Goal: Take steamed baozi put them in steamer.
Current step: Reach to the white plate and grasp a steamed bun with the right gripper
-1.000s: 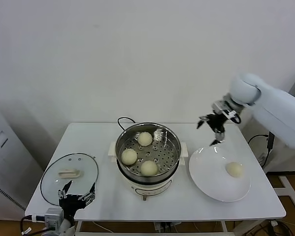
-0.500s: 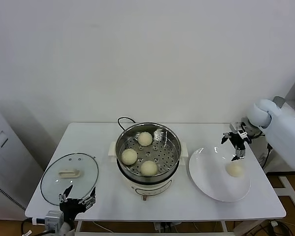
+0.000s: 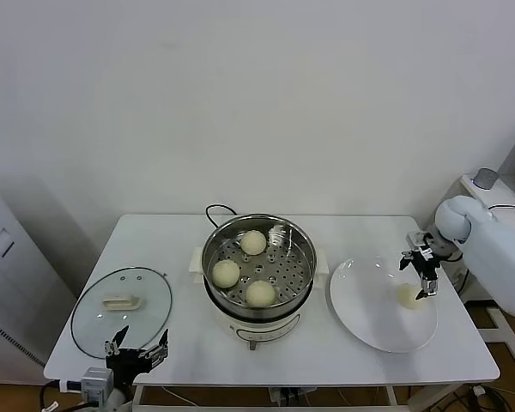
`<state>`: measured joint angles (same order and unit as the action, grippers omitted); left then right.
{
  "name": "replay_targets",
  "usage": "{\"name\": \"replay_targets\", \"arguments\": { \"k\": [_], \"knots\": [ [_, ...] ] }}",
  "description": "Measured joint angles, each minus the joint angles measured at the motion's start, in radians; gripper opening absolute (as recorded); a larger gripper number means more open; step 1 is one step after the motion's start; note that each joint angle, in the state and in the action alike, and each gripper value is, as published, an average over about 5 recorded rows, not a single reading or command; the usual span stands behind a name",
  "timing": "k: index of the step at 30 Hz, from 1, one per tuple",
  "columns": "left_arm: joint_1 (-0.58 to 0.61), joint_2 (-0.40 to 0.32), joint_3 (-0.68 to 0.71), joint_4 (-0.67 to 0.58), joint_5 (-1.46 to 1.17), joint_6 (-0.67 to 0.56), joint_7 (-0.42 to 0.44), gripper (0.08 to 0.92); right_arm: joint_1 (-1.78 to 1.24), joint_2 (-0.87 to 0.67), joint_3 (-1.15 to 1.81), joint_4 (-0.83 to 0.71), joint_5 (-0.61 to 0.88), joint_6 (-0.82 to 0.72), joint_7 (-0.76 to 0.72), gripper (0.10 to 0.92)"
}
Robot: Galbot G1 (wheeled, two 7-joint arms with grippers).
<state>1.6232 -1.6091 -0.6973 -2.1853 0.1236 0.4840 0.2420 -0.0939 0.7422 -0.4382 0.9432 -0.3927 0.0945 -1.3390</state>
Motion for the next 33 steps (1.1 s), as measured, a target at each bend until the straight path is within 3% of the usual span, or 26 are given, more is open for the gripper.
{"name": "replay_targets", "arguments": {
  "k": [33],
  "knots": [
    [-0.004, 0.000, 0.005, 0.013, 0.002, 0.004, 0.001, 0.823, -0.111, 0.055, 0.111, -0.056, -0.140, -0.006, 0.048, 0.823]
  ]
}}
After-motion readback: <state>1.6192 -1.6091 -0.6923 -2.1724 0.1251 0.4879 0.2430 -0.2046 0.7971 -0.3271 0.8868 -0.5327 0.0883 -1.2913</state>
